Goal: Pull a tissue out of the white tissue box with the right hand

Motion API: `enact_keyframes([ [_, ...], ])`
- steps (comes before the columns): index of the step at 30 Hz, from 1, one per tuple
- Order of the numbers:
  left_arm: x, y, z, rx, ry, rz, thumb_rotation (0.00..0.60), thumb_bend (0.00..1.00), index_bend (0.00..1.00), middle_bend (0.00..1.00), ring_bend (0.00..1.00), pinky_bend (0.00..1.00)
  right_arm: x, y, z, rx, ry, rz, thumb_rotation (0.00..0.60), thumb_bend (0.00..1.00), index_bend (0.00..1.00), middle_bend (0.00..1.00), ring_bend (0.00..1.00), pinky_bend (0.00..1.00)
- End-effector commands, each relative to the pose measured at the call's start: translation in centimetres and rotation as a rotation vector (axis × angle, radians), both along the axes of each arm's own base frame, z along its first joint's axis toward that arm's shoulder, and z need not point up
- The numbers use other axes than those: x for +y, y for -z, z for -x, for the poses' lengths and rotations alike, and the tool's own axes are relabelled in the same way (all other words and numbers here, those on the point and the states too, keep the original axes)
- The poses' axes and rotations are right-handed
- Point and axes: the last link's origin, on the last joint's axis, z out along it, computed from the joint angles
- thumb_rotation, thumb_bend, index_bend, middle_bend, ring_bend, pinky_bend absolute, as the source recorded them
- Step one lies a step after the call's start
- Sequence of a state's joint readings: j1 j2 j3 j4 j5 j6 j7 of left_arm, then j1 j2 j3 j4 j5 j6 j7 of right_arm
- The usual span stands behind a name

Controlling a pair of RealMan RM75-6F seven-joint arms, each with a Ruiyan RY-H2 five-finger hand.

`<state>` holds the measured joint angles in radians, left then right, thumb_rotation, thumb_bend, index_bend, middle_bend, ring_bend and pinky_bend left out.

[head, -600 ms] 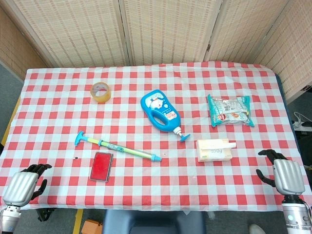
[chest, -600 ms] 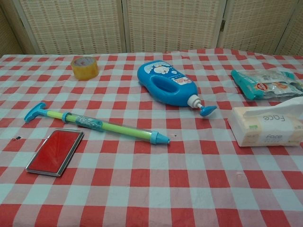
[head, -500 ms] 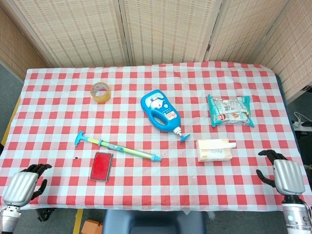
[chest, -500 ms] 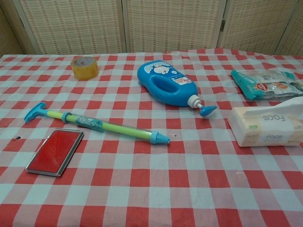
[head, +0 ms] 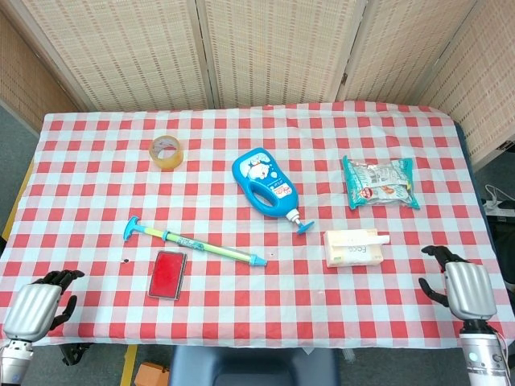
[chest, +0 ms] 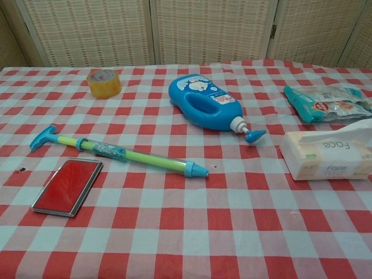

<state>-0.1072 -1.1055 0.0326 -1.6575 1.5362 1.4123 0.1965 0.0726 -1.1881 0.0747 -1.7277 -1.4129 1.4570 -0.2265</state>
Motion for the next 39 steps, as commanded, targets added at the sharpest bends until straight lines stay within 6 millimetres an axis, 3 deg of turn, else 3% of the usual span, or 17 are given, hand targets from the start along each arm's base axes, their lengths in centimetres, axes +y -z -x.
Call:
enact_keyframes([
  [1, -0.1, 0.0, 0.0, 0.0, 0.002, 0.0, 0.6, 0.51, 0.31, 0.34, 0.3, 0.53, -1.6, 1.4, -0.1, 0.019, -0.036, -0.01, 0.6, 0.17, 0.33, 0.48, 0.63, 0.75],
  [11, -0.1, -0.1, 0.1, -0.002, -0.004, -0.002, 0.6, 0.51, 0.31, 0.34, 0.3, 0.53, -7.1, 5.1, -0.8, 0.046, -0.08, -0.049, 0.6, 0.17, 0.34, 0.55, 0.69, 0.8],
  [25, 0.0, -0.1, 0.2, -0.005, -0.006, -0.001, 0.6, 0.51, 0.31, 0.34, 0.3, 0.53, -9.8, 8.2, -0.2, 0.038, -0.053, -0.09, 0.6, 0.19, 0.38, 0.63, 0.76, 0.87],
  [28, 0.0, -0.1, 0.2, -0.006, -0.01, -0.001, 0.6, 0.51, 0.31, 0.34, 0.3, 0.53, -10.1, 8.4, -0.1, 0.036, -0.057, -0.088, 0.6, 0.3, 0.5, 0.65, 0.78, 0.88],
  [33, 0.0, -0.1, 0.2, -0.006, -0.009, 0.0, 0.6, 0.51, 0.31, 0.34, 0.3, 0.53, -10.3, 8.3, -0.1, 0.025, -0.068, -0.078, 0.6, 0.71, 0.76, 0.67, 0.79, 0.89],
  [35, 0.0, -0.1, 0.2, -0.006, -0.008, 0.001, 0.6, 0.51, 0.31, 0.34, 0.3, 0.53, -10.2, 8.1, -0.1, 0.022, -0.077, -0.067, 0.6, 0.77, 0.8, 0.67, 0.79, 0.89],
  [39, 0.0, -0.1, 0.2, -0.006, -0.01, 0.002, 0.6, 0.51, 0.31, 0.34, 0.3, 0.53, -9.8, 6.5, -0.7, -0.013, -0.108, -0.022, 0.6, 0.8, 0.82, 0.67, 0.79, 0.9],
])
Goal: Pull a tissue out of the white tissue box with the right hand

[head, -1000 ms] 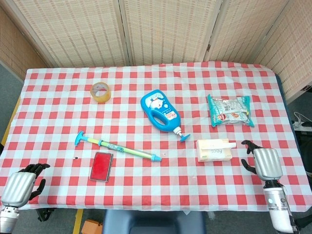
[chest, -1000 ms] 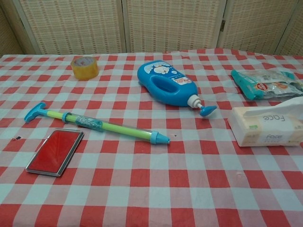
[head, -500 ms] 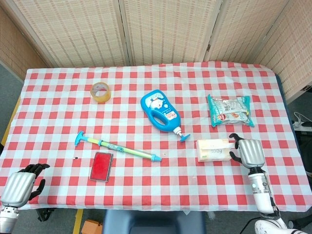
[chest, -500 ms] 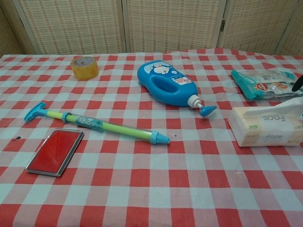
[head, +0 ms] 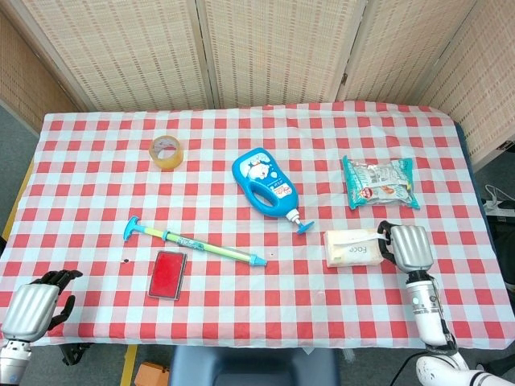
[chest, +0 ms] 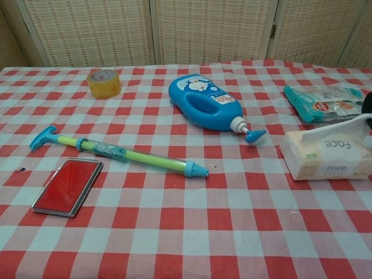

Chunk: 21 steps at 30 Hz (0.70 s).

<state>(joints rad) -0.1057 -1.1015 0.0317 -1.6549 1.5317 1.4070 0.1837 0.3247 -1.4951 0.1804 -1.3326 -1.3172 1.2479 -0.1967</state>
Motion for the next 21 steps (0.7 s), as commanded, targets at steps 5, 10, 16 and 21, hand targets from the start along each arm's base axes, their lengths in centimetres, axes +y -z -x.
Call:
enact_keyframes([
  [5, -0.1, -0.1, -0.1, -0.001, 0.002, -0.003, 0.6, 0.51, 0.31, 0.34, 0.3, 0.53, 1.9, -6.0, -1.2, -0.046, -0.071, 0.141, 0.6, 0.8, 0.82, 0.67, 0.79, 0.9],
  [10, -0.1, 0.0, -0.2, 0.002, 0.006, 0.0, 0.6, 0.51, 0.31, 0.34, 0.3, 0.53, 5.2, -11.1, -0.9, 0.035, -0.06, 0.241, 0.6, 0.8, 0.84, 0.67, 0.79, 0.9],
  [16, -0.2, 0.4, -0.4, 0.011, 0.011, 0.011, 0.6, 0.51, 0.31, 0.34, 0.3, 0.53, 9.8, -13.7, 1.3, 0.097, 0.045, 0.269, 0.6, 0.8, 0.84, 0.67, 0.79, 0.9],
  [21, -0.3, 0.5, -0.4, 0.018, 0.005, 0.018, 0.6, 0.51, 0.31, 0.34, 0.3, 0.53, 11.5, -13.6, 2.8, 0.083, 0.107, 0.254, 0.6, 0.8, 0.84, 0.67, 0.78, 0.9],
])
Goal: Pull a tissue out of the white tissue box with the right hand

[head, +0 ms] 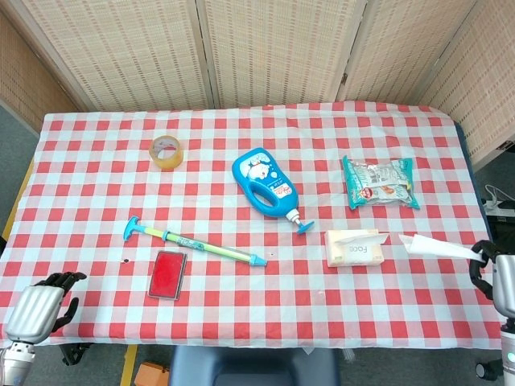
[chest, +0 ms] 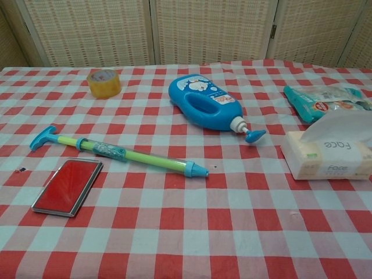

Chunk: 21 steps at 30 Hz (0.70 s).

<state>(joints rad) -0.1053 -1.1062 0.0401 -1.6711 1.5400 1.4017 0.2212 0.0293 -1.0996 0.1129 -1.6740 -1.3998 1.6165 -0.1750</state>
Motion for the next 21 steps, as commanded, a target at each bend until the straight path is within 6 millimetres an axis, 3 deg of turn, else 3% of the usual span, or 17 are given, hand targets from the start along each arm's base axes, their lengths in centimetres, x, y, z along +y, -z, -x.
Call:
enact_keyframes([
  [1, 0.0, 0.0, 0.0, 0.001, -0.003, -0.001, 0.6, 0.51, 0.31, 0.34, 0.3, 0.53, 0.9, 0.1, 0.8, -0.01, 0.034, -0.005, 0.6, 0.8, 0.84, 0.67, 0.78, 0.9],
  [4, 0.0, -0.1, 0.1, 0.0, -0.007, -0.005, 0.6, 0.51, 0.31, 0.34, 0.3, 0.53, 1.1, 0.3, 1.1, -0.057, 0.037, 0.008, 0.6, 0.78, 0.79, 0.67, 0.77, 0.9],
  [9, 0.0, -0.1, 0.1, 0.001, -0.006, -0.003, 0.6, 0.51, 0.31, 0.34, 0.3, 0.53, 1.5, 0.5, 1.1, -0.109, 0.02, 0.006, 0.6, 0.41, 0.47, 0.61, 0.68, 0.87],
  [13, 0.0, -0.1, 0.0, 0.0, -0.005, -0.004, 0.6, 0.51, 0.31, 0.34, 0.3, 0.53, 1.8, 0.3, 0.3, -0.092, 0.008, 0.01, 0.6, 0.18, 0.28, 0.48, 0.58, 0.79],
  [17, 0.0, -0.1, 0.0, -0.001, -0.005, -0.004, 0.6, 0.51, 0.31, 0.34, 0.3, 0.53, 1.9, 0.2, -0.3, -0.097, -0.009, 0.021, 0.6, 0.13, 0.19, 0.4, 0.52, 0.75],
  [21, 0.0, -0.1, 0.0, -0.002, -0.003, -0.005, 0.6, 0.51, 0.31, 0.34, 0.3, 0.53, 1.8, 0.2, -0.7, -0.103, -0.012, 0.027, 0.6, 0.13, 0.16, 0.38, 0.51, 0.74],
])
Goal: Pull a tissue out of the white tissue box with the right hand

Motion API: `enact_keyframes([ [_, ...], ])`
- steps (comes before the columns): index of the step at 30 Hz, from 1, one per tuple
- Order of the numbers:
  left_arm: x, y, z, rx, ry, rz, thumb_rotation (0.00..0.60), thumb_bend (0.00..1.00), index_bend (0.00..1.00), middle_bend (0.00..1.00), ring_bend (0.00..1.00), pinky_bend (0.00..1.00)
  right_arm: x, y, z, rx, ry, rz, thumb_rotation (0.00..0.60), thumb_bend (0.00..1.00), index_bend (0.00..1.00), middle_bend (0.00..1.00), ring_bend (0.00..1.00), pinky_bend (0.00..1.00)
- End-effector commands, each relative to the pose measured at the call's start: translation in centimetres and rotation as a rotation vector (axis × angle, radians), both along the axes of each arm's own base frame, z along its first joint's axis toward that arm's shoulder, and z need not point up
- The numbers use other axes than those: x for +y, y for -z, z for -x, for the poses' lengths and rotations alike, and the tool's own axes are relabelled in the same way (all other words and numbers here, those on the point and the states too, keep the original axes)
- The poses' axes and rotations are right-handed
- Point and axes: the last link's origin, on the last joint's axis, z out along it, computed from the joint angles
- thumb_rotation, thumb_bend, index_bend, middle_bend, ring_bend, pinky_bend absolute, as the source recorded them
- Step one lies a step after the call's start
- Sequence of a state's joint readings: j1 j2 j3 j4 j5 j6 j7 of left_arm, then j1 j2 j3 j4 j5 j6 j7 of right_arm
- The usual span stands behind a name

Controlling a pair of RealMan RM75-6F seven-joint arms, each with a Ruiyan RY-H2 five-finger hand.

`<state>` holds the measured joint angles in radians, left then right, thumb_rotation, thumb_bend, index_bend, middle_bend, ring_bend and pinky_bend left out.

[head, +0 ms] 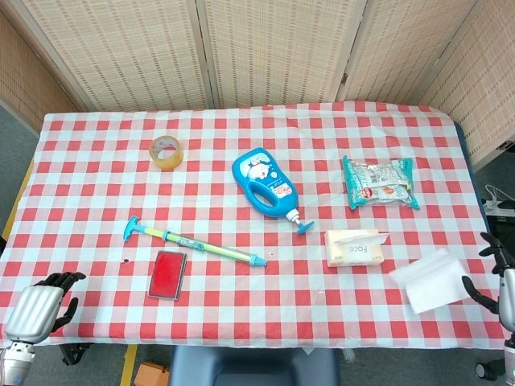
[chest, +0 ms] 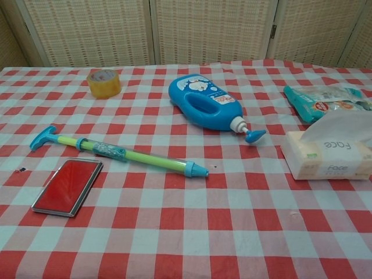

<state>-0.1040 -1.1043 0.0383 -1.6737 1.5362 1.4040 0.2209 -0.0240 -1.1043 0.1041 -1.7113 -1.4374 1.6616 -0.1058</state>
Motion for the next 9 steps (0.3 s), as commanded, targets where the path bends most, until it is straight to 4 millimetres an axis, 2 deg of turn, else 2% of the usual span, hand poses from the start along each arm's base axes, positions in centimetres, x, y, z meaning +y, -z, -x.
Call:
enact_keyframes([
  [1, 0.01, 0.01, 0.02, 0.0, 0.0, 0.0, 0.6, 0.51, 0.31, 0.34, 0.3, 0.53, -0.15, 0.04, -0.26, -0.006, 0.0, 0.0, 0.6, 0.13, 0.16, 0.38, 0.5, 0.73],
  [9, 0.11, 0.0, 0.19, -0.004, -0.005, 0.004, 0.6, 0.51, 0.31, 0.34, 0.3, 0.53, -0.64, 0.59, -0.56, -0.004, 0.03, -0.021, 0.6, 0.13, 0.19, 0.36, 0.45, 0.69],
])
